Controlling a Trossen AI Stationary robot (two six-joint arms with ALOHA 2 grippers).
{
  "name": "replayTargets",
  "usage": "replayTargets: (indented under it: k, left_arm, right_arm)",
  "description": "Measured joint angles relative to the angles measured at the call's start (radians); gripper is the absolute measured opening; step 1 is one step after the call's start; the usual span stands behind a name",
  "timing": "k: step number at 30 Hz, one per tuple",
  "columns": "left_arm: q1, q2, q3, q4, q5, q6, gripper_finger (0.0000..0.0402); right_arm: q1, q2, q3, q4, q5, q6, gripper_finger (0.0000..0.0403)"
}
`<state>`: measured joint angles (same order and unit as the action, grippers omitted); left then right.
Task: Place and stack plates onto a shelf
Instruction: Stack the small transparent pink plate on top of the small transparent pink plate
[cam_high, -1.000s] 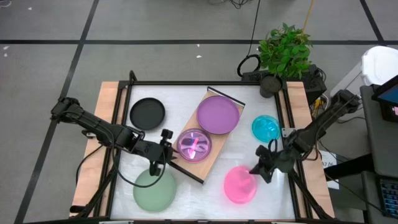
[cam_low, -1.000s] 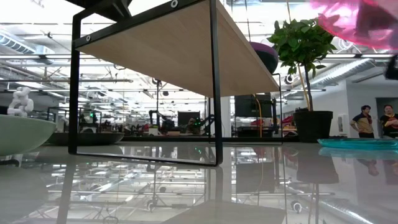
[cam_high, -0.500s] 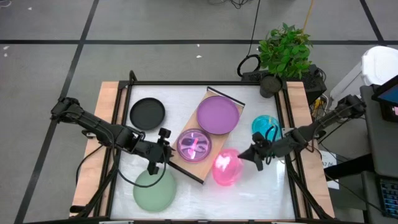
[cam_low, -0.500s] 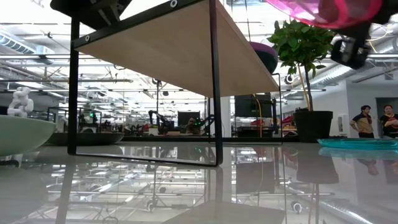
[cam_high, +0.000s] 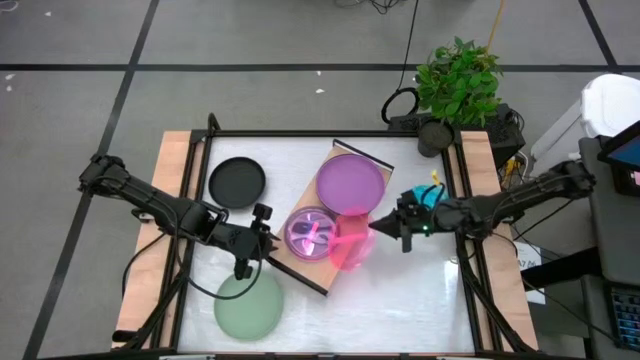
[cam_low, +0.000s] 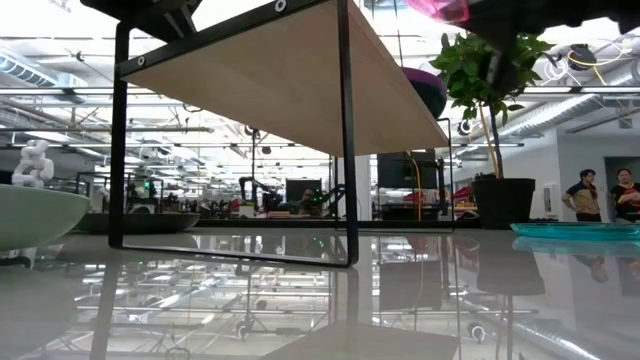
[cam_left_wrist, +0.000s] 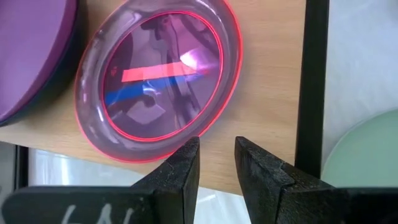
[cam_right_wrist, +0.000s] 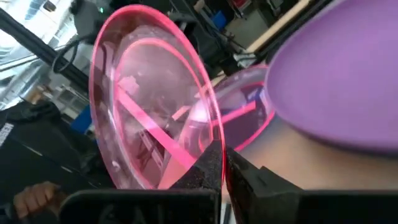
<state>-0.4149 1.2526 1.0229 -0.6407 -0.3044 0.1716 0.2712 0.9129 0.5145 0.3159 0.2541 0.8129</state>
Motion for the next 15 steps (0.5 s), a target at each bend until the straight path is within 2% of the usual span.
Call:
replayTargets:
  k: [8,15]
  left_arm:
    - [0.000,-0.012,0.000,-0.033,-0.019,0.003,0.0108]
    - [0.005,-0.044,0.000,-0.091,-0.034,-0.027,0.0108]
  right_arm:
    - [-0.096,0.154,0.138,0.009,-0.101,-0.119,0.0000]
    - [-0.144,0.222,0.277,-0.058,-0.098,-0.247,0.0000]
